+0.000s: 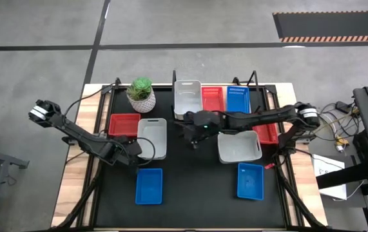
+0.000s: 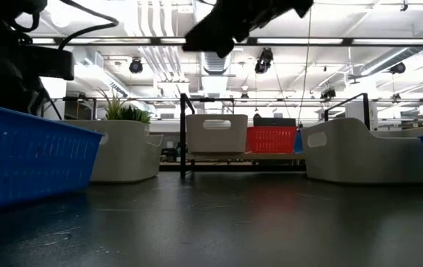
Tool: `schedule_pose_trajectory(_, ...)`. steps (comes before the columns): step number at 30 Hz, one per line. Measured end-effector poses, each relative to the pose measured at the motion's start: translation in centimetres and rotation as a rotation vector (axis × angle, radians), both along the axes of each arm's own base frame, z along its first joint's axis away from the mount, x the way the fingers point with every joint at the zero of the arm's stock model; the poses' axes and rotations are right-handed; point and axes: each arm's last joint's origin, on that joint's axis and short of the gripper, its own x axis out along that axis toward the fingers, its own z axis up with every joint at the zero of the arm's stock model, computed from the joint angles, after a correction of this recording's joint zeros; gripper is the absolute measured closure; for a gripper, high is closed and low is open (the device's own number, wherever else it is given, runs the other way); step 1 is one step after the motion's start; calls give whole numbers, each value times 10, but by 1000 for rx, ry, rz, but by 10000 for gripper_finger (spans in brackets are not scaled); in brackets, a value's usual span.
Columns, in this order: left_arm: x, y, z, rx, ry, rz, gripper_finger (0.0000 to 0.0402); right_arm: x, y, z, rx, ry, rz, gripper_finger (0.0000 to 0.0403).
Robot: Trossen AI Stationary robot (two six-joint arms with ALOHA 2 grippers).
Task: Stack baskets on shelf by color
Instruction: Stack the left white bin on the white bin on the shelf
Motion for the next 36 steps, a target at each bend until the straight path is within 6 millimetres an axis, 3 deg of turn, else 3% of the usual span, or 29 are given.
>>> schedule_pose_trajectory(4,-1,-4,7,-126,23,-31,332,5,0,-1,-31,137,25,225)
schedule_pose_trajectory(10,10,-15,42,-199,-90,-155,332,0,0,-9,-58,207,49,232)
schedule_pose_trajectory(14,25,-21,68,-140,-255,-283,332,-8,-3,-9,-60,215,44,231)
schedule_pose_trajectory(18,37,-22,80,38,-428,-351,332,-14,-8,-8,-96,206,61,231)
schedule_pose_trajectory(24,41,-18,76,188,-512,-277,332,-19,-21,-11,-131,208,59,232)
schedule_pose_trajectory(29,43,-20,72,151,-559,-277,324,-21,-33,-15,-145,220,42,234)
schedule_pose_trajectory(36,42,-19,65,96,-553,-228,249,-22,-43,-17,-141,222,17,234)
